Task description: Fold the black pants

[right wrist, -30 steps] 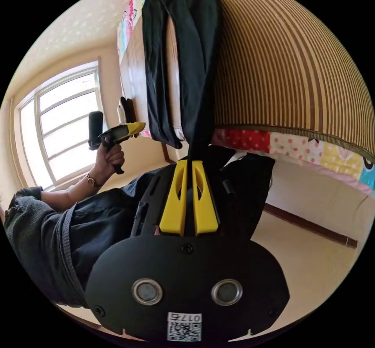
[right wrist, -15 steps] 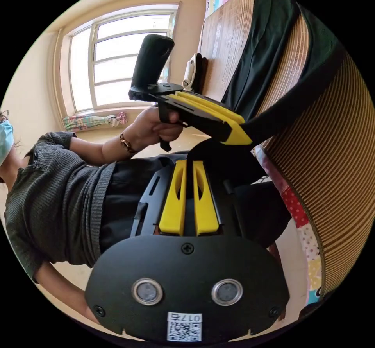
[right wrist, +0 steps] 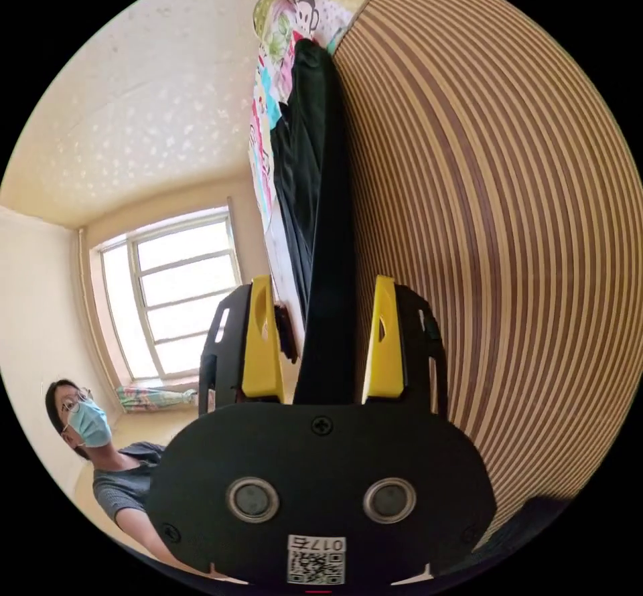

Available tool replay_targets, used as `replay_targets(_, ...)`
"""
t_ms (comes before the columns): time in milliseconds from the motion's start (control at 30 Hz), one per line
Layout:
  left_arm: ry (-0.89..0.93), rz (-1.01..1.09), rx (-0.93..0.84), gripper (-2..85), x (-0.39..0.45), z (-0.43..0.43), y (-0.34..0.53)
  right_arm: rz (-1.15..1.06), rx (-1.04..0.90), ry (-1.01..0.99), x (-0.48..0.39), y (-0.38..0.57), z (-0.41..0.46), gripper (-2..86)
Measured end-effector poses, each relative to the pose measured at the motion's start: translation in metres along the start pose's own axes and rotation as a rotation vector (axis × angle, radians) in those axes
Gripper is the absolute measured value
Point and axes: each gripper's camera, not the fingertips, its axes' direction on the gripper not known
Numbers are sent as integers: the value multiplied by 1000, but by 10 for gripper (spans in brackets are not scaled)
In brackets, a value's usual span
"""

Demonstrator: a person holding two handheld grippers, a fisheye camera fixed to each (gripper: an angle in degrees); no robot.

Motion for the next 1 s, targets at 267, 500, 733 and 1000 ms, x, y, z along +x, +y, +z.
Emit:
replay_targets(267,33,-11,30,14,-10,-34,6,6,249,380,-43,-82,82,62)
replay_targets(500,218,-112,169,20,-26,-95,40,-444,298,833,-206,-71,215,35)
replay_targets(733,125,-224,352,28,-67,-167,74,-540,93,579,-260,-95,367,51)
replay_targets(1000,-221,-261,223,29,-156,-178,59,-530,-89,457,-158,45,383,91)
